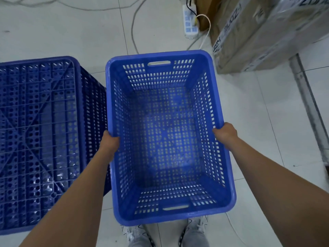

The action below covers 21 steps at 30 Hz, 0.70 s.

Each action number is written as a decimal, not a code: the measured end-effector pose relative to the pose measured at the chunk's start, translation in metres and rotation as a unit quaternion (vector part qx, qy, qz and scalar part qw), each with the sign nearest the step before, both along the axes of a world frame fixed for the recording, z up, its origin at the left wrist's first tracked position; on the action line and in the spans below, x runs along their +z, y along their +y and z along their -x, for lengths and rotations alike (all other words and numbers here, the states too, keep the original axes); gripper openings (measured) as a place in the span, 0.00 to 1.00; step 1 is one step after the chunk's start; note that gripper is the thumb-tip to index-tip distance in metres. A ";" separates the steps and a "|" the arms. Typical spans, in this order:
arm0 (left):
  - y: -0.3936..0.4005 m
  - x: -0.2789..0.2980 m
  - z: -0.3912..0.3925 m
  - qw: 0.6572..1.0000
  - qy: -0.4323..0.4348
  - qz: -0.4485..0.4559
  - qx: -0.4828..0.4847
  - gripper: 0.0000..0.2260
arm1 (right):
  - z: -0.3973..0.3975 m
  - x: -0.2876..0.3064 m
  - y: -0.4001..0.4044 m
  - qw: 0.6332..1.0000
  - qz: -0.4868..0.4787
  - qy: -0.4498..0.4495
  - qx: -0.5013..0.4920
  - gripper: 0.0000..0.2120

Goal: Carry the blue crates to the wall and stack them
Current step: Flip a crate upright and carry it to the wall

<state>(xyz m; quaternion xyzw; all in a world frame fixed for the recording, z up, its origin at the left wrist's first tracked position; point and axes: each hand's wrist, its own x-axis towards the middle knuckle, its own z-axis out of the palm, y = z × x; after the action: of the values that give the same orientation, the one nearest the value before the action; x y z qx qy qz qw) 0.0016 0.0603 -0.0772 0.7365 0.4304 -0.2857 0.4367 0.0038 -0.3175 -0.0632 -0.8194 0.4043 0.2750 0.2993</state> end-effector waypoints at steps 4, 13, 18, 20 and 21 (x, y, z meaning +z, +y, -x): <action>0.001 -0.006 -0.004 1.000 -0.018 -0.001 0.008 0.18 | -0.006 -0.010 0.000 1.000 0.010 -0.001 0.000 0.16; 0.007 0.048 0.000 0.995 -0.061 -0.074 -0.025 0.14 | -0.023 0.052 0.013 0.994 0.076 -0.041 0.068 0.09; 0.019 0.170 0.006 0.987 -0.086 -0.129 -0.030 0.13 | -0.037 0.188 0.031 0.993 0.063 -0.063 0.081 0.05; 0.027 0.233 0.013 0.979 -0.104 -0.172 -0.033 0.11 | -0.036 0.252 0.045 0.990 0.066 -0.091 0.085 0.06; 0.032 0.268 0.017 0.975 -0.113 -0.190 -0.033 0.11 | -0.035 0.285 0.052 0.988 0.071 -0.105 0.090 0.08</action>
<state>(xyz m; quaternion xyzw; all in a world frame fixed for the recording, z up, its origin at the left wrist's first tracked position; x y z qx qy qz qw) -0.0156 0.0924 0.1909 0.8472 0.4001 -0.1283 0.3251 0.0386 -0.2657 0.2220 -0.8961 0.3135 0.1835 0.2549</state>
